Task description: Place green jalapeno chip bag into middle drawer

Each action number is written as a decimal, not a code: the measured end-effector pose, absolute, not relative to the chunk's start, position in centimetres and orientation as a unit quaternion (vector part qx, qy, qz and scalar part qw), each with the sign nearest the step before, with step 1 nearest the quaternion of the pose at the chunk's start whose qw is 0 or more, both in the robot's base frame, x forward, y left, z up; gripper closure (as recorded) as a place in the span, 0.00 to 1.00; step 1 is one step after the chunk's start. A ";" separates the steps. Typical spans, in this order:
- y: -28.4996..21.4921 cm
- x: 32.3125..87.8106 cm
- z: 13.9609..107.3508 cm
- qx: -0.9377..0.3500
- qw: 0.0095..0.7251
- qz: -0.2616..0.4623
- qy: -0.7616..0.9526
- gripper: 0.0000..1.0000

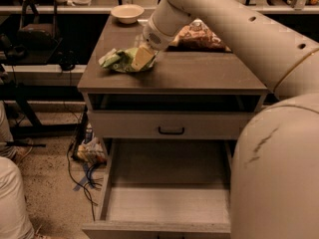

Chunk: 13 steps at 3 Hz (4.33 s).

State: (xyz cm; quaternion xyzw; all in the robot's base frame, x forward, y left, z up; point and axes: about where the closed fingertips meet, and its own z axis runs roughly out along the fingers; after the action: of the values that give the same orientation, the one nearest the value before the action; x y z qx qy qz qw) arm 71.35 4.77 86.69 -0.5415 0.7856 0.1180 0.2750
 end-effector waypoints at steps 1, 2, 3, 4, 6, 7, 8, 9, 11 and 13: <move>4.7 71.6 86.8 -0.532 0.288 0.142 0.783 0.72; 3.6 70.3 88.4 -0.514 0.325 0.179 0.773 0.95; -1.2 66.6 91.2 -0.460 0.377 0.207 0.777 1.00; -10.3 61.4 92.5 -0.393 0.405 0.203 0.800 1.00; -13.1 58.9 88.9 -0.358 0.372 0.195 0.834 1.00; -15.7 55.7 84.5 -0.323 0.327 0.193 0.867 1.00; -15.7 52.6 77.7 -0.304 0.251 0.209 0.895 1.00; -15.7 52.6 77.7 -0.304 0.251 0.209 0.895 1.00; -14.8 51.7 71.2 -0.282 0.204 0.244 0.905 1.00; -10.9 50.9 60.4 -0.237 0.159 0.323 0.902 1.00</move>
Offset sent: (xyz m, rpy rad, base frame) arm -0.0342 -0.0987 0.0527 0.3858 -0.0578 -0.1182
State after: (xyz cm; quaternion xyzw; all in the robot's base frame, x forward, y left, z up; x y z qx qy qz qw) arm 50.88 -10.87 60.35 -0.2370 0.9022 0.3234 0.1593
